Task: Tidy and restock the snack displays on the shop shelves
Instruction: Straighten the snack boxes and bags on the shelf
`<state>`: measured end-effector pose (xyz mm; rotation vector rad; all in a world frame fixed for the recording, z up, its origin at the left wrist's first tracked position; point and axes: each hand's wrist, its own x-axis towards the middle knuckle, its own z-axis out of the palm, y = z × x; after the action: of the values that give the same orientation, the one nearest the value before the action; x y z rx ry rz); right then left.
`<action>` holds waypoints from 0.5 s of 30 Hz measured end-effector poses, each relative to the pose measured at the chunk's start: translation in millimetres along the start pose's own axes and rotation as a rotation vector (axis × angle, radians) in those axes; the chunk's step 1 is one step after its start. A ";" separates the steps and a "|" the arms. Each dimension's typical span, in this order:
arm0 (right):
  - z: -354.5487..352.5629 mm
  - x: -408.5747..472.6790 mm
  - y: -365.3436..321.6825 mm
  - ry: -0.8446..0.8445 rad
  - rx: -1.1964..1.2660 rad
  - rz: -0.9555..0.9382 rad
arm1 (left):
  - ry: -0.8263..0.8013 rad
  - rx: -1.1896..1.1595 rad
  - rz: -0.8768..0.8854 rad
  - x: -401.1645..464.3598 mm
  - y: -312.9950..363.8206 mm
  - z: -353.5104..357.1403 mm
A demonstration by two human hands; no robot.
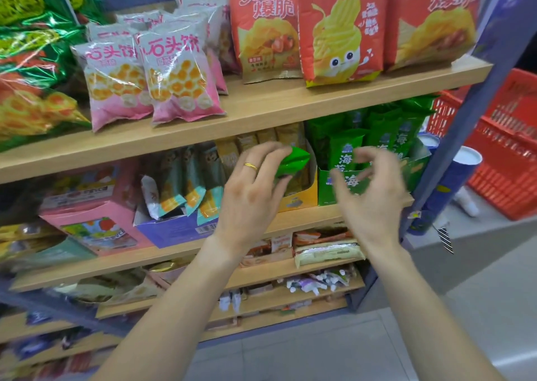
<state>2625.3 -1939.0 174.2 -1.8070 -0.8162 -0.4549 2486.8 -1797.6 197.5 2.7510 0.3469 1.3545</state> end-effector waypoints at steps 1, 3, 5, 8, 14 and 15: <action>6.7 -9.3 -9.3 -0.133 0.058 -0.021 | 0.000 -0.014 0.033 1.1 5.8 0.1; 20.6 -20.7 -18.0 -0.285 0.146 -0.026 | -0.010 -0.050 0.109 3.4 19.6 2.5; 28.0 -24.4 -24.0 -0.220 0.201 0.008 | -0.004 -0.095 0.152 6.5 30.5 5.9; 19.7 -23.9 -22.1 -0.055 0.301 0.122 | -0.026 -0.221 0.136 11.4 40.7 8.6; -22.6 -12.3 5.8 0.302 0.525 0.351 | -0.123 -0.352 -0.187 5.4 47.5 39.7; -28.6 -8.0 8.4 0.357 0.522 0.353 | -0.163 -0.348 -0.269 7.6 47.2 47.0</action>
<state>2627.8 -1969.8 174.2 -1.2933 -0.3141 -0.2851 2536.6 -1839.5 181.5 2.4050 0.4096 1.0090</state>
